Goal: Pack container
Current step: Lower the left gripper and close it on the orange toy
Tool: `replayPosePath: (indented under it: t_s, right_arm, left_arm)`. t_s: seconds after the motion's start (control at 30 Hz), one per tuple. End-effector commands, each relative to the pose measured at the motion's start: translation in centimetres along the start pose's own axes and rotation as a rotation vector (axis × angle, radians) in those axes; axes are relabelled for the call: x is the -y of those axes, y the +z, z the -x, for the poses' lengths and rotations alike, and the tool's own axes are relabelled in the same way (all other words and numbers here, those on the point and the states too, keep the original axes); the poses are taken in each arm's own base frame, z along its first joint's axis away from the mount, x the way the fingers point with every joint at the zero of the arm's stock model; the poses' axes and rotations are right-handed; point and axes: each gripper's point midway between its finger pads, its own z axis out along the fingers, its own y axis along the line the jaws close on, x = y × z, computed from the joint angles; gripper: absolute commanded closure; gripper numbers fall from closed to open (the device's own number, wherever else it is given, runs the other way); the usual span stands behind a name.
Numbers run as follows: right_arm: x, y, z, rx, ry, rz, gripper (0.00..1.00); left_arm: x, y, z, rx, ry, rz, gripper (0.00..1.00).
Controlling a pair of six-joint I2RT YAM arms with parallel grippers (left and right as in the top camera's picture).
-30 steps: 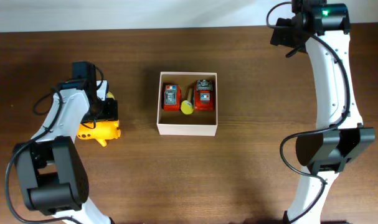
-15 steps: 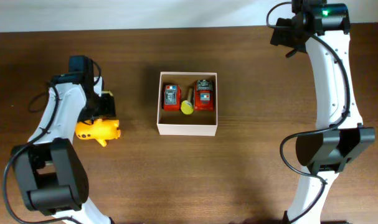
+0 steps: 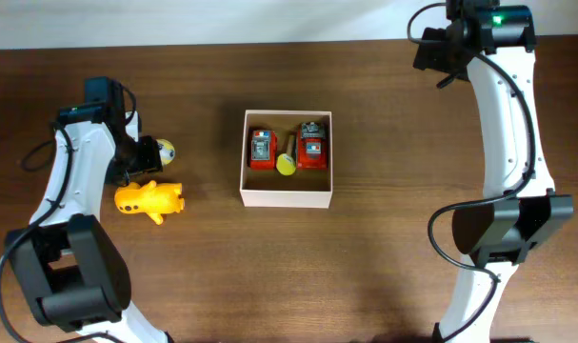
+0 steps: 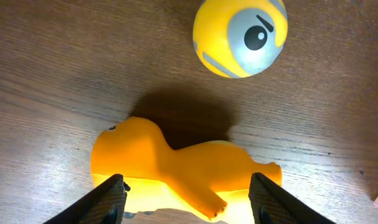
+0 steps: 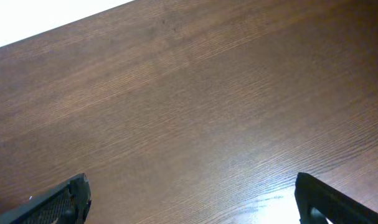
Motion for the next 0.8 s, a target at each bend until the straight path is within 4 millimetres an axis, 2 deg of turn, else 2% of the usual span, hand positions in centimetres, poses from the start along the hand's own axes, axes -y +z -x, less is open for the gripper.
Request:
replayPosePath:
  t_s: [0.0, 0.77]
  right_arm:
    - [0.6, 0.1, 0.1, 0.003, -0.003, -0.015, 0.01]
    - [0.6, 0.1, 0.1, 0.003, -0.003, -0.015, 0.01]
  left_arm:
    - [-0.4, -0.1, 0.2, -0.003, -0.012, 0.008, 0.38]
    - [-0.3, 0.9, -1.7, -0.100, -0.008, 0.005, 0.41]
